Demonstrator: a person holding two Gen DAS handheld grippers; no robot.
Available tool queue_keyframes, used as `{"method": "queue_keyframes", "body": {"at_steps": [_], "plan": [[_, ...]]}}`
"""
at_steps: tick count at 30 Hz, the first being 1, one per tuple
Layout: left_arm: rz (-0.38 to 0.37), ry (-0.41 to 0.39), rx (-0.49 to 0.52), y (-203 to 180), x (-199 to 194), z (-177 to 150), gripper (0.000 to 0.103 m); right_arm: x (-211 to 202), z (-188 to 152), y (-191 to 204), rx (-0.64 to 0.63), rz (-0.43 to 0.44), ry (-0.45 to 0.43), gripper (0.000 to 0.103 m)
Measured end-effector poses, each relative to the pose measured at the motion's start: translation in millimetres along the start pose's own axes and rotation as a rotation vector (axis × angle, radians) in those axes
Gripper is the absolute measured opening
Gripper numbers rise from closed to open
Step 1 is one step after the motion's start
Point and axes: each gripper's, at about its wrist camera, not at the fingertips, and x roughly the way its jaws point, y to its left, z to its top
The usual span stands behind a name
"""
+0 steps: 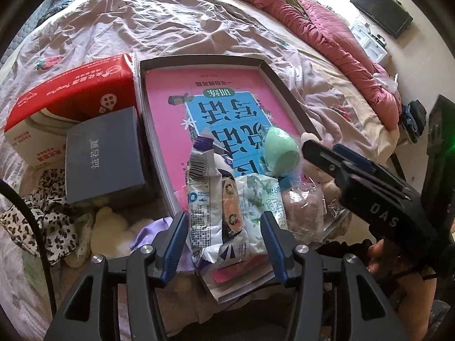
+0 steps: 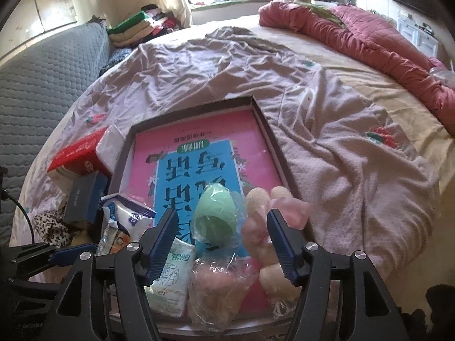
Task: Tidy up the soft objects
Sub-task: 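Lower the snack packet and green bagged item onto the tray and open both tools, then withdraw both open tools from the tray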
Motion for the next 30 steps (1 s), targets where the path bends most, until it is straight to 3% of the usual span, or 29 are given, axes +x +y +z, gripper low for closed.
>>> {"method": "queue_keyframes", "body": {"at_steps": [11,30], "plan": [[0.007,-0.016,-0.006,-3,-16,-2,0.057,-21,3,1,0.008,0.014,-0.025,0.071],[0.131,-0.127,0.063,-16,-67,-8,0.063,-66,8,16,-0.012,0.024,-0.121,0.075]]}}
